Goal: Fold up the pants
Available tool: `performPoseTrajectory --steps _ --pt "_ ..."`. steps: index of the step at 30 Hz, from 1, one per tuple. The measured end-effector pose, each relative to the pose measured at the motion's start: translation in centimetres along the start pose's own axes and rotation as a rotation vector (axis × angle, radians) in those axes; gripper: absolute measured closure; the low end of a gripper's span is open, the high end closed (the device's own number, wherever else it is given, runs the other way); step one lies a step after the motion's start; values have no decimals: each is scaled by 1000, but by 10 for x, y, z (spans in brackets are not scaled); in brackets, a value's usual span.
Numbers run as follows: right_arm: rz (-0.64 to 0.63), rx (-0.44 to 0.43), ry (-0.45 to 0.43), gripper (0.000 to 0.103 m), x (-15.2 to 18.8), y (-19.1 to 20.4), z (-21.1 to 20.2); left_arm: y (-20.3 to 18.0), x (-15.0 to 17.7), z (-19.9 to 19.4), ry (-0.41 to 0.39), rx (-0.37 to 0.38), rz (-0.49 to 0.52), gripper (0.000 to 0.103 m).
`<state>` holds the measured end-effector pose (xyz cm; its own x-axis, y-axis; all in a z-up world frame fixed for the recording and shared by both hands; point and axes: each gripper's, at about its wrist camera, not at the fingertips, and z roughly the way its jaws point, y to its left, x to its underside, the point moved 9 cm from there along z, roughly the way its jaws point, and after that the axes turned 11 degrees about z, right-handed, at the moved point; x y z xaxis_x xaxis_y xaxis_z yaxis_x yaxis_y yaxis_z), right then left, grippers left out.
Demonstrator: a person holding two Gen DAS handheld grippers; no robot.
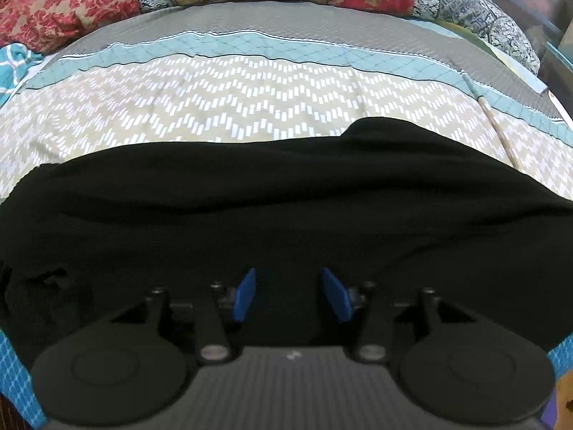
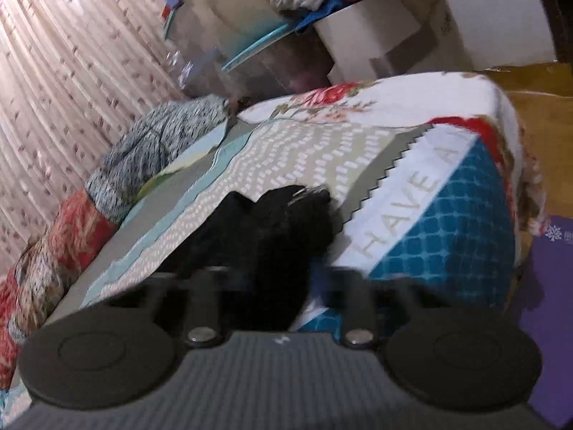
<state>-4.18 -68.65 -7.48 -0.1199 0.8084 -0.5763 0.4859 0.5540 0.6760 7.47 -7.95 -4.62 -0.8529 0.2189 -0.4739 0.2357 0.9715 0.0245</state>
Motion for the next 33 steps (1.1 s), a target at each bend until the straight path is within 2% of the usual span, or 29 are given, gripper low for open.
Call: performPoseTrajectory --steps 5,10,13,16,19,22,26,29,31,32,33 --pt "-124 12 -57 88 -4 27 -10 9 0 -9 -10 18 -43 60" --pt "-269 -71 -74 88 4 81 -26 8 0 -19 -20 86 -88 60" --pt "-409 -146 -57 87 27 127 -34 0 -2 -29 -32 156 -106 60" --pt "-550 -230 -12 87 65 171 -41 -12 -6 -39 -49 235 -107 60" --pt "-689 -314 77 87 120 205 -47 -24 -10 -46 -56 319 -113 57" --pt "-805 -383 173 87 179 225 -50 -33 -12 -46 -61 348 -103 56" --pt "-913 -383 305 86 251 229 -35 -42 -13 -39 -41 360 -95 56" --pt "-1033 -318 357 81 282 219 -21 -50 -16 -34 -23 373 -87 56" --pt "-1041 -347 356 65 278 220 -26 -57 -23 -30 -14 385 -75 56" --pt "-1025 -366 373 54 274 222 -32 -63 -28 -28 -11 395 -66 56" --pt "-1007 -383 378 50 267 223 -37 -70 -32 -26 -10 404 -57 54"
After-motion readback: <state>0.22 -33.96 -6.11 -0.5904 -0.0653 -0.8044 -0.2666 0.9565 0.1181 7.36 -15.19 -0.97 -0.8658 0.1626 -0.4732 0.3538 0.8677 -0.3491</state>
